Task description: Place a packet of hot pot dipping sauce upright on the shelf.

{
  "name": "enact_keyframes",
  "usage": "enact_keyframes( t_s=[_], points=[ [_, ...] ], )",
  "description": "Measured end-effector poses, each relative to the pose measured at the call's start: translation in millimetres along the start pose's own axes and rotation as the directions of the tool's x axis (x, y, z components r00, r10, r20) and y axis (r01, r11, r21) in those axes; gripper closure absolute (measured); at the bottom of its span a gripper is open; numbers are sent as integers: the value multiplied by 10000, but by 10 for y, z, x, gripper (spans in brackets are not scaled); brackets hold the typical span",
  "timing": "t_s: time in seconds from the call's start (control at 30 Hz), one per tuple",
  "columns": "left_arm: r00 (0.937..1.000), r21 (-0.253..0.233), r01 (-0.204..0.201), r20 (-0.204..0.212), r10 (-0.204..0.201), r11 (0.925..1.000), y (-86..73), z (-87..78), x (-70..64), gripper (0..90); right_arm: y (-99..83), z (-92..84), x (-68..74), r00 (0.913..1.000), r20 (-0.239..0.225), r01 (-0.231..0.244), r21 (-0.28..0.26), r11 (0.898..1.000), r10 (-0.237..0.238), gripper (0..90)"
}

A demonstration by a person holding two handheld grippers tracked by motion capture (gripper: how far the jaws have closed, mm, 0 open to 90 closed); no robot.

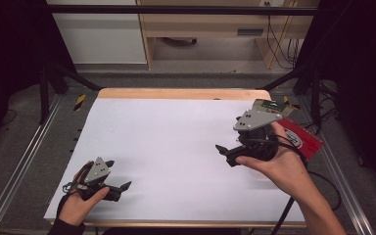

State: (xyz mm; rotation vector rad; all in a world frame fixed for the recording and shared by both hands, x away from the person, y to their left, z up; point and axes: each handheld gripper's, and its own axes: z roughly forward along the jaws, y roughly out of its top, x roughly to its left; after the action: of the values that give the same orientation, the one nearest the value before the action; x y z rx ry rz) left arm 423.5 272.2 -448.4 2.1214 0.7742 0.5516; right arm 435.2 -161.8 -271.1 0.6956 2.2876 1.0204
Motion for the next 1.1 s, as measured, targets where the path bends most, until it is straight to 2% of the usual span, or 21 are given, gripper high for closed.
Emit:
enact_keyframes(
  t_s=[0.1,0.5,0.73,1.1],
  points=[
    [10000,10,-5,-20,5,10000,-2,-2,6,53,-12,43,34,9997,-157,-183,-158,9997,181,66],
    [9999,-36,79,-113,-79,10000,-12,-15,29,50,-113,262,239,9989,-309,-356,-144,9993,351,64],
    [9998,-65,139,-157,-140,9999,-17,-25,45,50,-268,428,385,9966,-578,-594,-88,9982,588,64],
    [9992,-83,267,-287,-269,9996,-27,-32,67,46,-531,688,513,9900,-869,-1111,97,9938,1116,66]
  ],
)
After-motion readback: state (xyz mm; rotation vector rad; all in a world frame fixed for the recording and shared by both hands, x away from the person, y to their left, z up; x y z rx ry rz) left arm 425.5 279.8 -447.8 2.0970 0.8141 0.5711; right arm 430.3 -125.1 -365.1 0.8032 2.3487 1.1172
